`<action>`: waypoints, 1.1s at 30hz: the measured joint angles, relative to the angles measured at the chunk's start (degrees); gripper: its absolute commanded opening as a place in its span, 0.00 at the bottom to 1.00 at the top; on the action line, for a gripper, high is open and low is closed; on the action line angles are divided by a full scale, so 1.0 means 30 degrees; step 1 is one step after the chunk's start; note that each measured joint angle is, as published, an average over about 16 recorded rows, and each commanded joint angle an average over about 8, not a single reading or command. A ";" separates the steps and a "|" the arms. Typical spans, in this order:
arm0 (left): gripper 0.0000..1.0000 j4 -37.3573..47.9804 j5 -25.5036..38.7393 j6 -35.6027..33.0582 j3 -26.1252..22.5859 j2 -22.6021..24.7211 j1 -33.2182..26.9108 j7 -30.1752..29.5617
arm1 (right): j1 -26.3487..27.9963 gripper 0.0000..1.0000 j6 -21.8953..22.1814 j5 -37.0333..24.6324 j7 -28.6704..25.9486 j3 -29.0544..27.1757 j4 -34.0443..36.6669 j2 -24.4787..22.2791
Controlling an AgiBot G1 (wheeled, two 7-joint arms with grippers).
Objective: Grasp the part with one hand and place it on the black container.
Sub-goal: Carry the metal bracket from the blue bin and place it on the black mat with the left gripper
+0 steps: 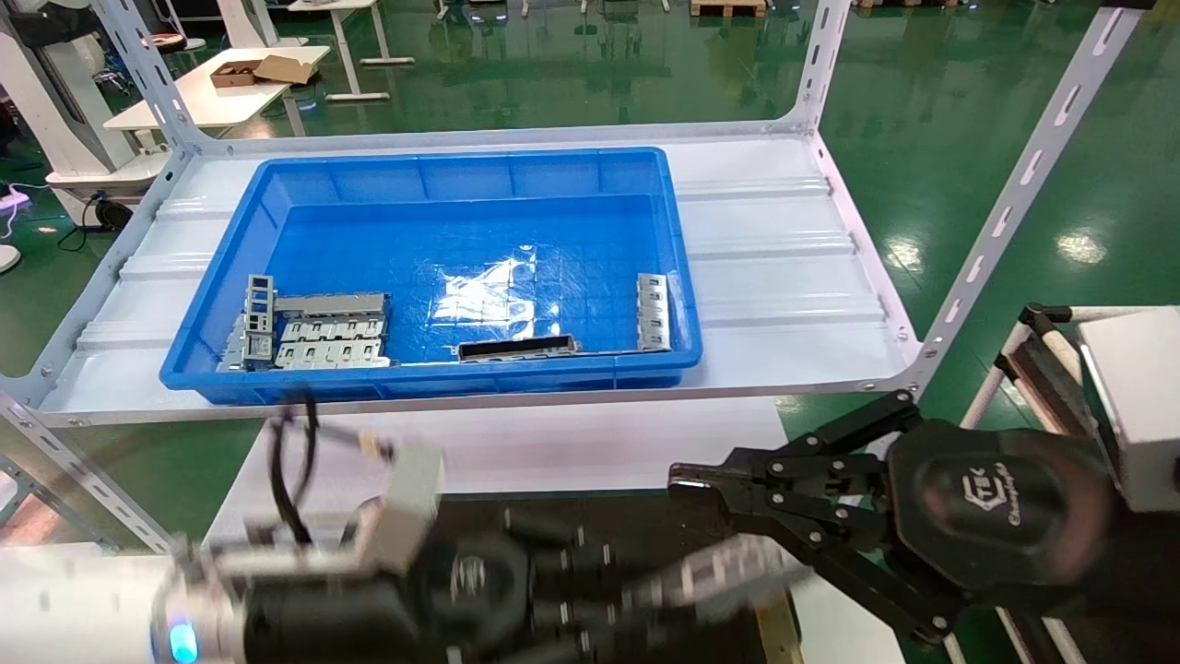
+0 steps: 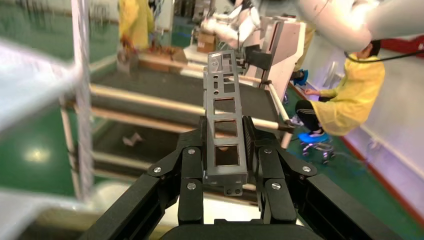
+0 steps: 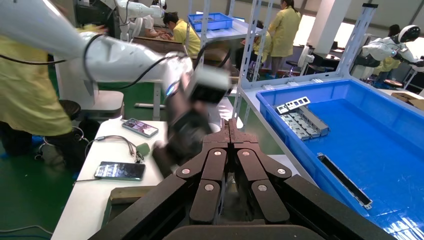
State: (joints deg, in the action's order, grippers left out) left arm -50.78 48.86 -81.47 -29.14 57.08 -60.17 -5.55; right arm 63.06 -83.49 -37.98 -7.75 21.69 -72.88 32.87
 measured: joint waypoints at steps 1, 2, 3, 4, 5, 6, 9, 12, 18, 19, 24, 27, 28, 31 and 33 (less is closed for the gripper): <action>0.00 -0.0437 -0.0047 0.0478 -0.0008 -0.0063 0.0737 -0.0185 | 0.0000 0.00 0.0000 0.0000 0.0000 0.0000 0.0000 0.0000; 0.00 -0.0829 -0.0083 0.1049 -0.0013 -0.0093 0.1487 -0.0364 | 0.0000 0.00 0.0000 0.0000 0.0000 0.0000 0.0000 0.0000; 0.00 -0.1168 -0.0107 0.1688 -0.0009 -0.0092 0.2214 -0.0531 | 0.0000 0.00 0.0000 0.0000 0.0000 0.0001 0.0000 0.0000; 0.00 -0.1477 -0.0120 0.2376 -0.0004 -0.0063 0.2940 -0.0691 | 0.0000 0.00 0.0000 0.0000 0.0000 0.0001 0.0000 0.0000; 0.00 -0.1764 -0.0124 0.3135 0.0008 0.0000 0.3664 -0.0838 | 0.0000 0.00 0.0000 0.0001 0.0000 0.0001 0.0000 0.0000; 0.00 -0.2020 -0.0116 0.3938 0.0028 0.0094 0.4358 -0.0964 | 0.0000 0.00 0.0000 0.0001 0.0001 0.0001 0.0000 0.0000; 0.00 -0.2660 -0.0106 0.6673 0.0167 0.0617 0.6319 -0.1274 | 0.0000 0.00 0.0001 0.0001 0.0001 0.0002 0.0000 -0.0001; 0.00 -0.3189 -0.0082 0.9850 0.0415 0.1498 0.8042 -0.1444 | 0.0001 0.00 0.0001 0.0001 0.0001 0.0002 0.0000 -0.0001; 0.00 -0.4205 0.0213 1.6890 0.0821 0.3904 1.0504 -0.1497 | 0.0001 0.00 0.0001 0.0002 0.0002 0.0003 0.0000 -0.0001; 0.00 -0.4379 0.0258 1.7981 0.0828 0.4284 1.0758 -0.1509 | 0.0001 0.00 0.0001 0.0002 0.0002 0.0003 0.0000 -0.0001; 0.00 -0.5173 0.0373 2.2778 0.0491 0.5870 1.1467 -0.1683 | 0.0001 0.00 0.0002 0.0003 0.0002 0.0004 0.0000 -0.0002; 0.00 -0.5554 0.0401 2.4940 -0.0008 0.6451 1.1550 -0.1852 | 0.0001 0.00 0.0002 0.0003 0.0002 0.0005 0.0000 -0.0002; 0.00 -0.5655 0.0389 2.5501 -0.0218 0.6572 1.1531 -0.1928 | 0.0001 0.00 0.0002 0.0003 0.0003 0.0005 0.0000 -0.0002; 0.00 -0.5861 0.0283 2.6737 -0.0916 0.6721 1.1362 -0.2175 | 0.0002 0.00 0.0002 0.0004 0.0003 0.0006 0.0000 -0.0002; 0.00 -0.5929 0.0178 2.7343 -0.1372 0.6740 1.1206 -0.2332 | 0.0002 0.00 0.0002 0.0004 0.0003 0.0006 0.0000 -0.0002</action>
State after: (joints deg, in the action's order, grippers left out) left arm -68.57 49.39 0.55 -33.26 77.30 -26.55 -12.55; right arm 63.06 -83.48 -37.97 -7.75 21.71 -72.88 32.86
